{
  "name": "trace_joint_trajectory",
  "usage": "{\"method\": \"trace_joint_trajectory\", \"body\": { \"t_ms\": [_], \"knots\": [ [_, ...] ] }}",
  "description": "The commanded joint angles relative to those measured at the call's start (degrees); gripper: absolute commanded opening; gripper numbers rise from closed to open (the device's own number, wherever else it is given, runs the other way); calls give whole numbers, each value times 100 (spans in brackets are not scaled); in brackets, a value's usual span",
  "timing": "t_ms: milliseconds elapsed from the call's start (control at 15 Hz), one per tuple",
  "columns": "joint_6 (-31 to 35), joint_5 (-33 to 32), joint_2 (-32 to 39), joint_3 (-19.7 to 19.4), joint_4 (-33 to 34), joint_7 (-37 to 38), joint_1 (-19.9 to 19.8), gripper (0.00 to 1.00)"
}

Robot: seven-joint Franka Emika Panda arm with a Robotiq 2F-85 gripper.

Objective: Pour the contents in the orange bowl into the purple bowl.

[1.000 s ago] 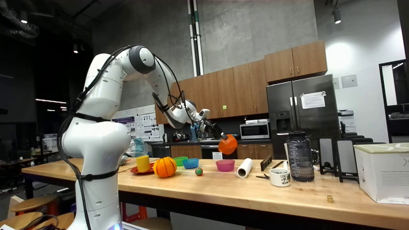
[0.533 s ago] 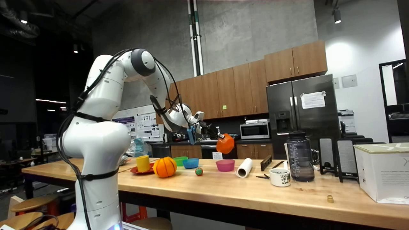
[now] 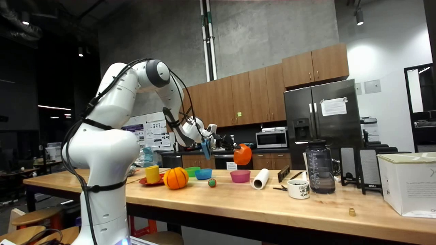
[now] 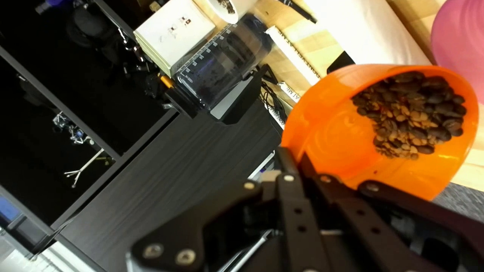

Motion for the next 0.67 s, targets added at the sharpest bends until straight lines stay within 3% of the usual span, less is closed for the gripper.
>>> {"method": "trace_joint_trajectory", "body": {
  "t_ms": [0,600],
  "knots": [
    [-357,-425,283,13,276,201,83,1],
    [-886,-1004,427,171,193,193,201,1]
  ]
}}
